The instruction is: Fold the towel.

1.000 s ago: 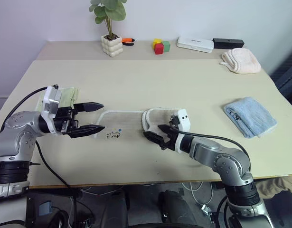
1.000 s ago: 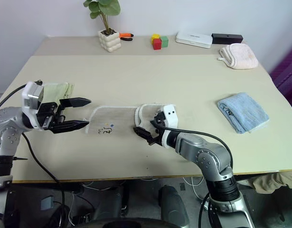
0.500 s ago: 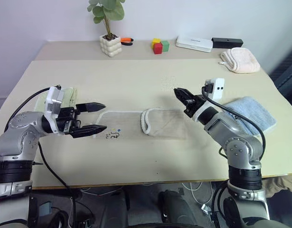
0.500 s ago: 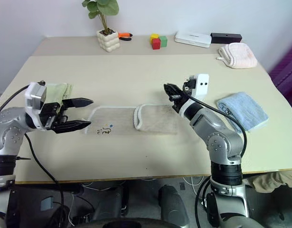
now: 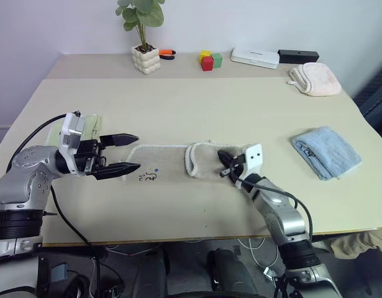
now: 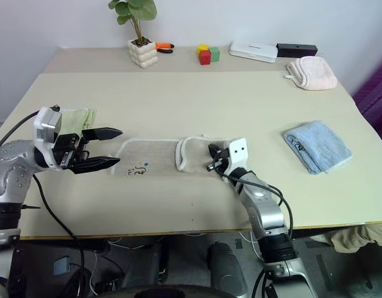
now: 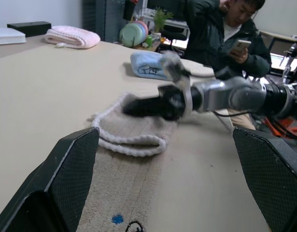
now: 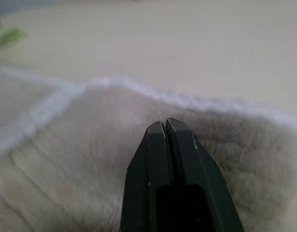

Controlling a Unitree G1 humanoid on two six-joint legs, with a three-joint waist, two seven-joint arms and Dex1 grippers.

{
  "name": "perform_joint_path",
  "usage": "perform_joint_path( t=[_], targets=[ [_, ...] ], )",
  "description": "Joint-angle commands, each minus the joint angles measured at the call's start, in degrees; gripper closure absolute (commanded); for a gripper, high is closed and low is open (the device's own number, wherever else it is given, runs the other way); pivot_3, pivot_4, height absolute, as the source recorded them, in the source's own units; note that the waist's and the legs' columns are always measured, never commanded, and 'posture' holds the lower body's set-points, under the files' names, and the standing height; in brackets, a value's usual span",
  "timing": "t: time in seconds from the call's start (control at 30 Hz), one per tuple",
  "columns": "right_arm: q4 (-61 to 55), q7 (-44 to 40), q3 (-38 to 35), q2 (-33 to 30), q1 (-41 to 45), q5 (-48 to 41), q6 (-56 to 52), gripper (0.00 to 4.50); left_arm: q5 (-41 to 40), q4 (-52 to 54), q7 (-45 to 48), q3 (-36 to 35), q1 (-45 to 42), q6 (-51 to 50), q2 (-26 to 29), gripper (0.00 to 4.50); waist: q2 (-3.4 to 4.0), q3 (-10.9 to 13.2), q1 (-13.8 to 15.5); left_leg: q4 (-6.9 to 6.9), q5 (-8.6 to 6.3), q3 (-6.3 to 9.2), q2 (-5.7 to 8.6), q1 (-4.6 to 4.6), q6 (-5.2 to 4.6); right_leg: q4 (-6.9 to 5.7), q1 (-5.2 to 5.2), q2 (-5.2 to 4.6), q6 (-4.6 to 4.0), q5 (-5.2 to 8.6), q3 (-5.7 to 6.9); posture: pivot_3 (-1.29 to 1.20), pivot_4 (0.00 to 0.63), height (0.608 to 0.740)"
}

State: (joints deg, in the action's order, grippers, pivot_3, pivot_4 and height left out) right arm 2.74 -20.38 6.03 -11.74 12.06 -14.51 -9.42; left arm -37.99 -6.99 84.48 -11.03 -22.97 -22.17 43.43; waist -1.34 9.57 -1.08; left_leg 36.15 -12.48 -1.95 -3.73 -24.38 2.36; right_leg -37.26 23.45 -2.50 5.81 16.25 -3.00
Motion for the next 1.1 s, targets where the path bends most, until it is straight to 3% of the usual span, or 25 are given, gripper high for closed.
perform_joint_path(
  t=[0.03, 0.17, 0.3, 0.47, 0.67, 0.83, 1.0, 1.1],
  targets=[
    [3.3, 0.4, 1.7, 1.0, -1.1, 3.7, 2.2, 4.46, -0.8, 1.6, -0.1, -1.1, -0.1, 0.2, 0.5, 0.00, -0.04, 0.0, 0.0, 0.00, 0.00, 0.01, 0.00, 0.02, 0.00, 0.00, -0.01, 0.01, 0.00, 0.00, 0.00, 0.00, 0.150, 0.740],
    [0.8, 0.5, 0.5, 1.3, 0.9, 4.6, 2.5, 4.46, -1.3, 2.5, -1.7, -1.4, 0.6, -1.2, 0.3, 0.00, -0.04, 0.0, -0.1, 0.00, 0.00, 0.01, 0.00, 0.04, 0.00, 0.00, -0.04, 0.01, -0.01, 0.00, 0.00, 0.00, 0.150, 0.740],
    [-6.2, -0.1, -0.8, 0.3, 4.9, 3.7, -0.7, 4.46, -4.9, 12.8, -7.2, -0.9, 7.4, -11.5, 1.7, 0.00, 0.07, 0.0, -0.4, -0.01, 0.00, -0.05, -0.01, 0.02, 0.00, -0.03, 0.01, -0.04, 0.01, -0.01, -0.05, 0.00, 0.150, 0.740],
    [-12.1, -2.3, 1.7, 0.7, 7.1, 3.6, -4.1, 4.46, -9.3, 13.4, -11.2, -3.9, 8.4, -17.1, 1.2, 0.00, 0.05, 0.0, 0.1, 0.00, 0.00, 0.09, -0.02, 0.02, 0.01, -0.18, 0.05, 0.01, 0.03, -0.02, 0.04, 0.00, 0.150, 0.740],
    [-9.3, -3.1, 5.8, 2.5, 4.0, 5.9, -3.1, 4.46, -12.5, 16.5, -20.9, -6.5, 8.3, -22.6, 0.7, 0.00, 0.04, 0.0, 0.1, 0.01, 0.00, 0.06, 0.02, 0.00, 0.01, -0.12, 0.02, -0.06, 0.00, 0.00, 0.04, 0.00, 0.150, 0.740],
    [-6.9, -4.4, 8.8, 3.5, 1.0, 7.2, -0.7, 4.46, -13.4, 25.7, -28.6, -6.9, 17.2, -30.3, 3.3, 0.00, 0.05, 0.0, -0.5, -0.05, 0.00, 0.01, 0.00, 0.02, 0.01, -0.11, 0.05, -0.07, 0.01, 0.00, 0.00, 0.00, 0.150, 0.740],
    [-3.4, -5.3, 9.7, 3.6, 0.9, 8.7, 1.4, 4.46, -15.5, 25.9, -35.3, -10.3, 20.6, -35.6, 3.0, 0.00, 0.03, 0.0, -0.7, -0.02, 0.01, 0.08, -0.02, 0.02, 0.04, -0.16, 0.05, -0.05, -0.04, 0.02, 0.04, 0.00, 0.150, 0.740],
    [-1.6, -6.8, 10.9, 3.2, 1.1, 9.9, 3.1, 4.46, -10.6, 27.8, -41.7, -8.4, 21.3, -37.9, 5.2, 0.00, 0.02, 0.0, -0.7, 0.00, 0.02, 0.07, 0.01, 0.03, 0.05, -0.12, 0.02, -0.08, -0.05, 0.02, 0.04, 0.00, 0.150, 0.740]
  ],
)
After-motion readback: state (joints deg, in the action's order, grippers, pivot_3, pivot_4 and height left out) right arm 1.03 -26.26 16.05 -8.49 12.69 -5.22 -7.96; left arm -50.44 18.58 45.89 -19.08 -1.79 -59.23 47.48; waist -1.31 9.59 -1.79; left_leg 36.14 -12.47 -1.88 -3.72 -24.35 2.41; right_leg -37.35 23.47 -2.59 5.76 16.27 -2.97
